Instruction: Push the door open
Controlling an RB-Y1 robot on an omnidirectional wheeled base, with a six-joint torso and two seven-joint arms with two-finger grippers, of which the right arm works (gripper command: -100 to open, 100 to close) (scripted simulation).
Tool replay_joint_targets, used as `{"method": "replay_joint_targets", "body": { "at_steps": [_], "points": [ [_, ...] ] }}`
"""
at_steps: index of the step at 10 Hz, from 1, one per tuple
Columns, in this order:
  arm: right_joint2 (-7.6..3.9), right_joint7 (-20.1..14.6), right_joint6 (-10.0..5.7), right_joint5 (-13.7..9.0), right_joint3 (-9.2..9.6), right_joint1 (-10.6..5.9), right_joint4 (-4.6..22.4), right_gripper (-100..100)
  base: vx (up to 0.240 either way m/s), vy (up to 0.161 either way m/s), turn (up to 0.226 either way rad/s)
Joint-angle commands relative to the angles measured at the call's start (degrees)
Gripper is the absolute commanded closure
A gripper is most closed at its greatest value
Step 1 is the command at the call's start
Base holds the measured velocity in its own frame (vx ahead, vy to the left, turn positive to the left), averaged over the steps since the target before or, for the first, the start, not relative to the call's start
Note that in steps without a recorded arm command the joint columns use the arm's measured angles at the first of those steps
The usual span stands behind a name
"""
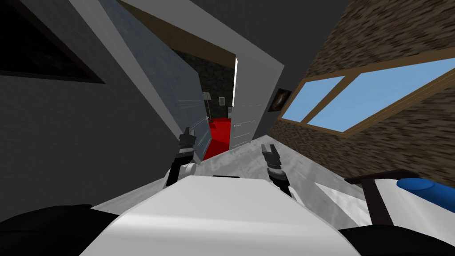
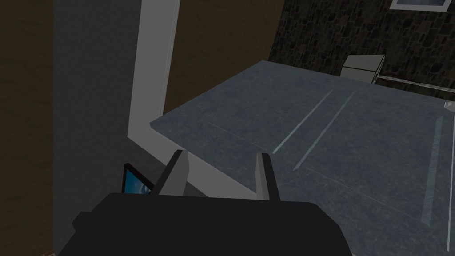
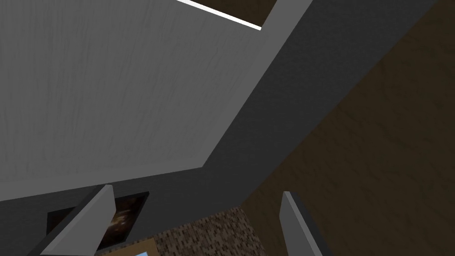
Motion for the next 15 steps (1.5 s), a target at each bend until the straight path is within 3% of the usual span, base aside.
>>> {"method": "replay_joint_targets", "body": {
  "at_steps": [1,4,10,12,15],
  "points": [
    [-0.56,-0.86,-1.49,0.85,-0.39,0.05,1.90,-100,0.140,0.033,-0.008],
    [-2.22,-3.04,-4.72,2.67,-1.67,0.41,6.10,-100,0.146,0.036,-0.009],
    [-4.59,-6.24,-9.46,5.32,-3.53,0.94,12.25,-100,0.121,0.026,-0.007],
    [-5.94,-8.12,-12.26,6.87,-4.62,1.25,15.86,-100,0.169,0.029,-0.013],
    [-7.29,-10.00,-15.06,8.43,-5.71,1.56,19.46,-100,0.153,0.024,-0.008]
  ]
}}
